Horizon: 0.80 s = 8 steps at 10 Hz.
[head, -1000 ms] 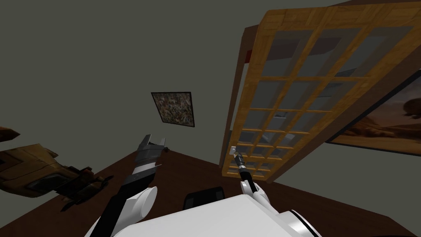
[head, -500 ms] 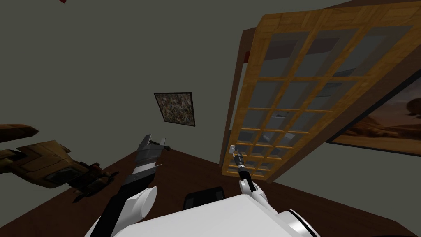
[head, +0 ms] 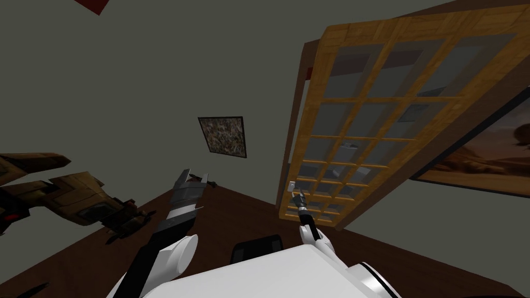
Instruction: Pull the door open
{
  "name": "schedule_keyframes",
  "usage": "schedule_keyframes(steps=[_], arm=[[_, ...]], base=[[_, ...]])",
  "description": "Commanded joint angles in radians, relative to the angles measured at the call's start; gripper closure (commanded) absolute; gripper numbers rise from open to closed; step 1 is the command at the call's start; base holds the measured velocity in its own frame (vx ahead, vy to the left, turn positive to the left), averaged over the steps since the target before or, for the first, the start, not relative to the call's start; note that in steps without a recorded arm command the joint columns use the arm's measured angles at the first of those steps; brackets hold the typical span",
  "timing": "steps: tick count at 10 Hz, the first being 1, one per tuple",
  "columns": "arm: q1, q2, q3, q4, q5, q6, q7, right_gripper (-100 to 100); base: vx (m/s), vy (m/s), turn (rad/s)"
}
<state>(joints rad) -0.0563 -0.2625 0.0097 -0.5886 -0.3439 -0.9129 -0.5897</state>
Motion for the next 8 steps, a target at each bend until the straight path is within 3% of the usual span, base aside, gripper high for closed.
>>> schedule_keyframes(steps=[1, 4, 8], arm=[[-0.005, 0.007, 0.009, -0.001, -0.024, 0.003, -0.05, -100], [-0.007, 0.011, 0.015, -0.004, -0.04, 0.005, -0.108, -100], [-0.013, 0.025, 0.033, -0.012, -0.09, 0.011, -0.226, -100]], base=[[-0.073, -0.029, 0.071], [-0.055, -0.016, 0.033], [-0.06, -0.018, 0.05]])
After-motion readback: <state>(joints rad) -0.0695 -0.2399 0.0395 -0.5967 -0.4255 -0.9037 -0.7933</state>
